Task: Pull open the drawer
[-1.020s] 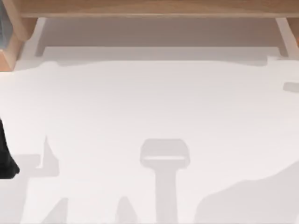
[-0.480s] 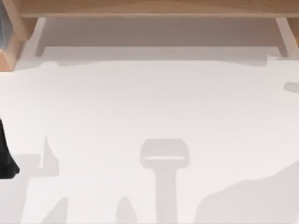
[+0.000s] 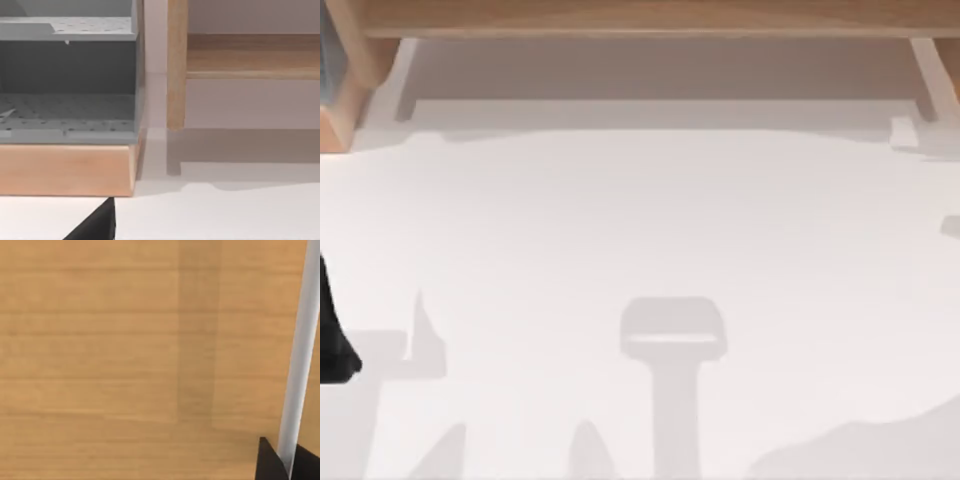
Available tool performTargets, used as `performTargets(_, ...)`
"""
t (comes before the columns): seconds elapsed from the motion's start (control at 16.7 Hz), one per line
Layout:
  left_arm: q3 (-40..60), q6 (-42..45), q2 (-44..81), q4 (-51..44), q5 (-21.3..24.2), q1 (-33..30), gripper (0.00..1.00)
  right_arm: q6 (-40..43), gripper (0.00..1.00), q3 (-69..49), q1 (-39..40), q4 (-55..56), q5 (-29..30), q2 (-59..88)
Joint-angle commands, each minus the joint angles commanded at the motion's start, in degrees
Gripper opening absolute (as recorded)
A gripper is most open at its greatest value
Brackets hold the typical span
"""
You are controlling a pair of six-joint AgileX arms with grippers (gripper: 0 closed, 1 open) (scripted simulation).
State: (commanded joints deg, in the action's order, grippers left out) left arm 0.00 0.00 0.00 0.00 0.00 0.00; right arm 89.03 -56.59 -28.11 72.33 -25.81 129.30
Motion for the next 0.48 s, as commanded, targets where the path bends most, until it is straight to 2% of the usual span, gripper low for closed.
performTargets(0.48,0.00,0.00,0.00,0.00,0.00,0.00,1.00,0.02,0.00,3.58,-0.97,2.50,-1.10,-1.62)
